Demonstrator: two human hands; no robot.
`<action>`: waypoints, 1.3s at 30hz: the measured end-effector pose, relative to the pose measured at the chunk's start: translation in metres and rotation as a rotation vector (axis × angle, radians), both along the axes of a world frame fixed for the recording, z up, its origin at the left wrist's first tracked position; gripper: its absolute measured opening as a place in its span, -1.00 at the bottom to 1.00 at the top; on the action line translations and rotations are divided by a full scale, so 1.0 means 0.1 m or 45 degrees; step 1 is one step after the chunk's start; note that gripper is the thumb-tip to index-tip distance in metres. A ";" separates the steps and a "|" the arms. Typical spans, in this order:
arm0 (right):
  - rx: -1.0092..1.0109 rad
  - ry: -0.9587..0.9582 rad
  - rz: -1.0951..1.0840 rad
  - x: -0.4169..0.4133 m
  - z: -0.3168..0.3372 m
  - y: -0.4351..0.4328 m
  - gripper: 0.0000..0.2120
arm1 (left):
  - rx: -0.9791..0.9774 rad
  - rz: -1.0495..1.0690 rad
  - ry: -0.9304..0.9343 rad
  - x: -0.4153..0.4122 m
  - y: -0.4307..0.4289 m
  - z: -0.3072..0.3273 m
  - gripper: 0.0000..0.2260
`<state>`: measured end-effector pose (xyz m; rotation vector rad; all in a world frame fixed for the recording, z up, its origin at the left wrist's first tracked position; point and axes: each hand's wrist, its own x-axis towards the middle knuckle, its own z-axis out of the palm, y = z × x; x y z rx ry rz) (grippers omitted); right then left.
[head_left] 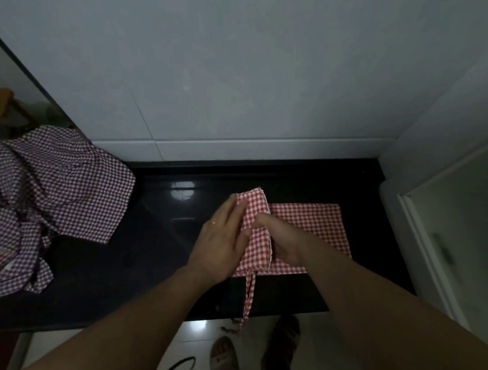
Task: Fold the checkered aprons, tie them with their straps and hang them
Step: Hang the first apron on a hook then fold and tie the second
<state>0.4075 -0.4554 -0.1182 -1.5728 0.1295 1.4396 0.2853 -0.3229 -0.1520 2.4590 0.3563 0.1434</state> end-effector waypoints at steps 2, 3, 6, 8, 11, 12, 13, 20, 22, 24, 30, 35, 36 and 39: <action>0.000 -0.030 0.015 0.01 -0.04 -0.01 -0.58 | 0.032 -0.136 0.114 0.02 0.03 -0.09 -0.42; -0.020 -0.122 0.041 0.00 -0.04 -0.03 -0.60 | 0.022 -0.140 0.161 0.02 0.05 -0.15 -0.42; -0.134 -0.615 0.128 -0.06 -0.10 -0.19 -0.63 | 0.070 -0.103 0.296 -0.01 0.01 -0.31 -0.39; -0.183 -0.767 0.140 -0.09 -0.17 -0.30 -0.65 | 0.142 -0.086 0.312 -0.02 -0.01 -0.33 -0.37; -0.201 -0.747 0.131 -0.06 -0.23 -0.35 -0.66 | 0.289 -0.174 0.232 0.06 -0.05 -0.27 -0.38; -0.209 -0.742 0.131 -0.05 -0.23 -0.33 -0.67 | 0.306 -0.214 0.230 0.10 -0.05 -0.26 -0.39; -0.231 -0.751 0.130 -0.03 -0.23 -0.31 -0.67 | 0.310 -0.250 0.243 0.13 -0.05 -0.25 -0.39; -0.440 -1.028 0.395 -0.04 -0.30 -0.39 -0.68 | 0.373 -0.339 0.325 0.18 -0.03 -0.39 -0.39; -0.431 -1.194 0.415 -0.01 -0.33 -0.38 -0.77 | 0.392 -0.354 0.293 0.18 -0.01 -0.42 -0.41; -0.383 -1.236 0.373 0.00 -0.38 -0.33 -0.75 | 0.410 -0.372 0.244 0.18 0.01 -0.47 -0.42; -0.544 -1.475 0.380 0.05 -0.37 -0.34 -0.56 | 0.451 -0.385 0.264 0.17 0.01 -0.47 -0.42; -0.467 -1.498 0.587 -0.30 -0.34 -0.37 -0.90 | 0.338 -0.235 0.307 0.15 -0.03 -0.25 -0.29; -0.436 -1.432 0.511 -0.34 -0.36 -0.40 -0.93 | 0.248 -0.063 0.298 0.11 -0.06 -0.22 -0.23; -0.340 -1.361 0.426 -0.32 -0.38 -0.48 -0.92 | -0.164 0.489 0.324 0.11 -0.07 -0.17 -0.24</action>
